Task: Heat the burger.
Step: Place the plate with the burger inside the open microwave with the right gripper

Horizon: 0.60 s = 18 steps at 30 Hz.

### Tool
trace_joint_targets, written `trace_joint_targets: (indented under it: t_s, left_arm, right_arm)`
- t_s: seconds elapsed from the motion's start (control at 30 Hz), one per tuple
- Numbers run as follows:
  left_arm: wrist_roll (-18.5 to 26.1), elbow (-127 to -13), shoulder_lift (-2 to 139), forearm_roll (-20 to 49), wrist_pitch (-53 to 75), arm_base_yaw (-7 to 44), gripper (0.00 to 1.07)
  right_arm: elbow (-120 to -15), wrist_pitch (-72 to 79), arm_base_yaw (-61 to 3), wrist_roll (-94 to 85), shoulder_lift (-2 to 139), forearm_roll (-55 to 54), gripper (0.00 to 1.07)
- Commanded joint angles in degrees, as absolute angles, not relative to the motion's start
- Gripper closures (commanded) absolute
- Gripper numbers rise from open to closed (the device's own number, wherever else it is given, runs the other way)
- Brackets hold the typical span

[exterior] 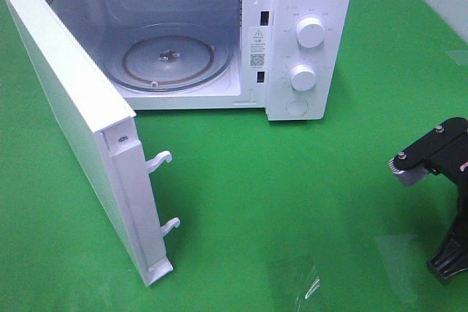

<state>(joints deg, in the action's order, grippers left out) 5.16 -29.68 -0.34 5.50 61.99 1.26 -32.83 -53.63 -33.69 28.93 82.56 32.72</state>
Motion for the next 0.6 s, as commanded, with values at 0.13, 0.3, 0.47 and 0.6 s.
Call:
trace_joint_targets:
  t_s: [0.13, 0.3, 0.47, 0.6]
  left_arm:
    - [5.21, -29.56, -1.26, 5.84, 61.25, 1.15, 0.09]
    - [5.21, -29.56, -1.26, 5.84, 61.25, 1.15, 0.09]
    - [5.21, -29.56, -1.26, 5.84, 61.25, 1.15, 0.09]
    - [5.21, -29.56, -1.26, 5.84, 61.25, 1.15, 0.09]
  right_arm:
    - [-32.49, -59.36, -39.53, 30.54, 79.30, 35.70, 1.07]
    - [-32.49, -60.79, -45.09, 30.54, 78.15, 35.70, 1.07]
    - [-32.49, -60.96, -52.37, 31.23, 78.15, 35.70, 1.07]
    - [-32.49, -61.02, -56.67, 31.51, 78.15, 36.04, 1.07]
